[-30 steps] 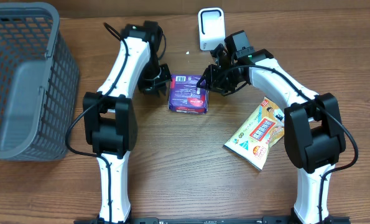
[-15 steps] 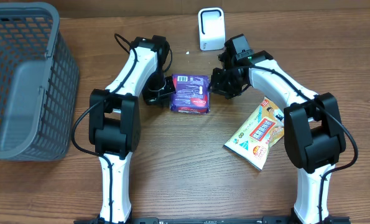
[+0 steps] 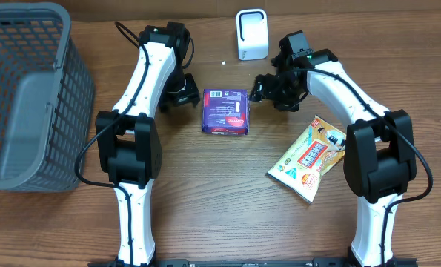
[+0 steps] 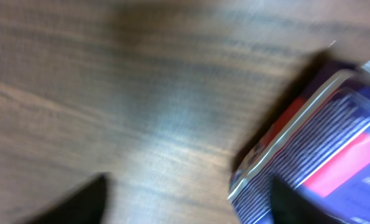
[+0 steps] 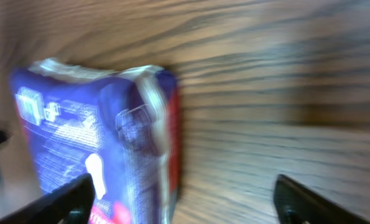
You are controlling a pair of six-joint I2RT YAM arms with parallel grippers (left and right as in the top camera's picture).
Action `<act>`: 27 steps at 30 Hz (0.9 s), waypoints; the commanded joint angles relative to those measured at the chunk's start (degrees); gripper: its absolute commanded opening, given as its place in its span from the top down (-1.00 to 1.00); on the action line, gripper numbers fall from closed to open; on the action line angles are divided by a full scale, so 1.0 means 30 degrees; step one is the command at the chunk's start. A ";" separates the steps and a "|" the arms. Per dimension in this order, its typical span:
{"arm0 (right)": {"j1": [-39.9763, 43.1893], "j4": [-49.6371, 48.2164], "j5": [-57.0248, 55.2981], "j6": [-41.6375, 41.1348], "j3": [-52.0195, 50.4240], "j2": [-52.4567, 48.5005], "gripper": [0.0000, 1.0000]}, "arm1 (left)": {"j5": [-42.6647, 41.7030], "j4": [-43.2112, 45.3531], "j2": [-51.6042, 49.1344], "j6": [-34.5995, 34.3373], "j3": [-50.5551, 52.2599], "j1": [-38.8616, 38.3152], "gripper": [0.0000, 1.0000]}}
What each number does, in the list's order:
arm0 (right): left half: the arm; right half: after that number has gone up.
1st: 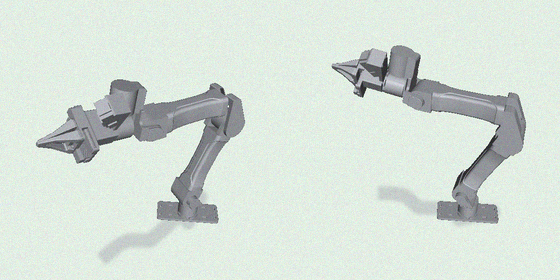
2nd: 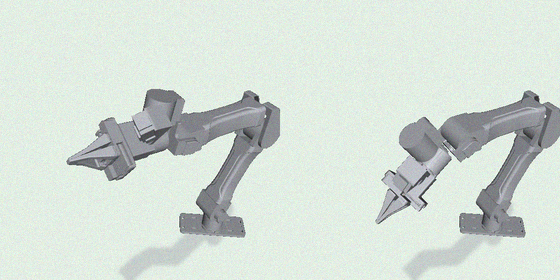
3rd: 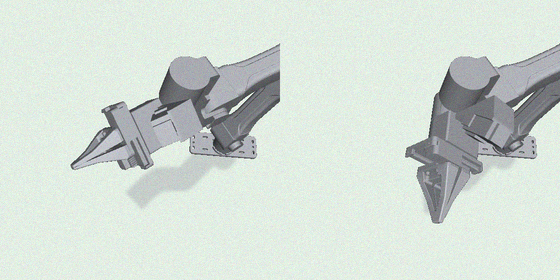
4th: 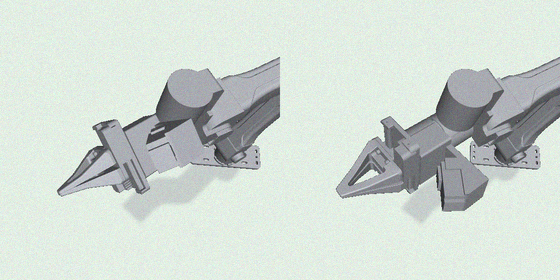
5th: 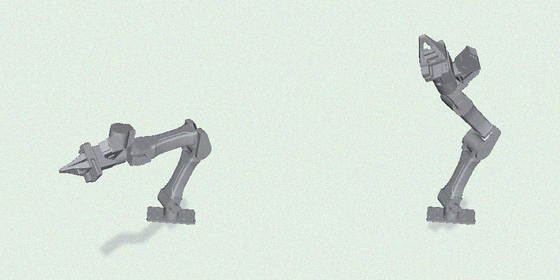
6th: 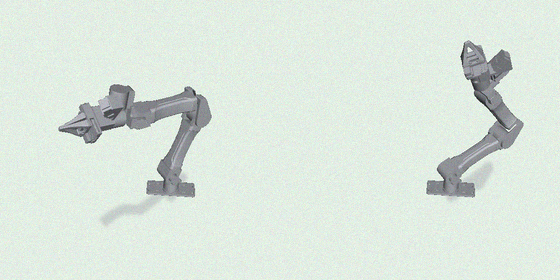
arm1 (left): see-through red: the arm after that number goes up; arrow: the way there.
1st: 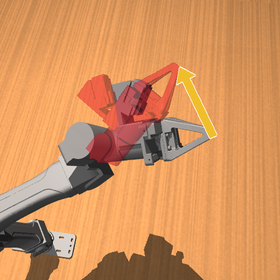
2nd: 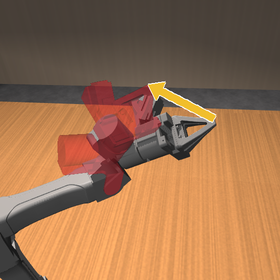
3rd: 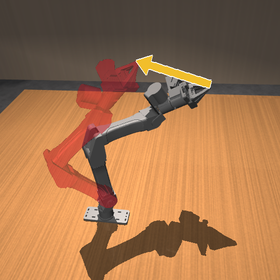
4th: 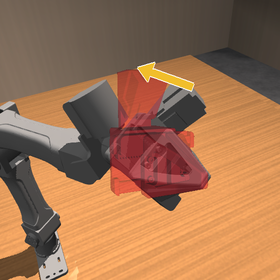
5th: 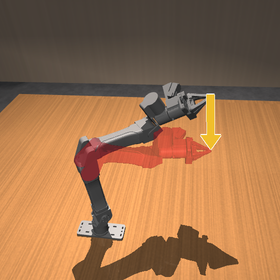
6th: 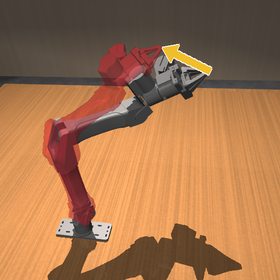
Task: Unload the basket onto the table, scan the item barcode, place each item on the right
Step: 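Set the Carefree pack down barcode-up and grasp it with the right gripper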
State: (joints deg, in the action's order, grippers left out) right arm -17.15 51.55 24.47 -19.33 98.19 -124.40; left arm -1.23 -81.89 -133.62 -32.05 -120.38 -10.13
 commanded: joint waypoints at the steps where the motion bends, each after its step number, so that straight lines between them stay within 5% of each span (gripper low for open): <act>1: -0.0226 -0.0168 0.2237 0.1479 0.0335 0.0029 -1.00 | 0.0437 0.0656 0.0168 -0.0262 0.0007 -0.0087 -1.00; 12: -0.0423 -0.2732 0.4080 0.1268 -0.1923 0.0022 -1.00 | 0.0495 0.0852 0.0131 -0.0255 0.0007 0.0291 -1.00; 21: -0.0423 -0.6827 0.3861 -0.2594 -0.5056 0.0022 -0.99 | 0.0612 0.0809 0.0073 -0.0262 0.0087 0.0313 -1.00; 27: -0.0466 -0.8400 0.5464 -0.3279 -0.6535 0.0022 -0.60 | 0.0554 0.0809 0.0073 -0.0765 0.0087 0.0678 -0.99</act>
State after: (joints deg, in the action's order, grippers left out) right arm -18.04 26.11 39.29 -26.83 81.43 -123.90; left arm -0.51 -79.31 -133.62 -32.73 -120.36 -9.30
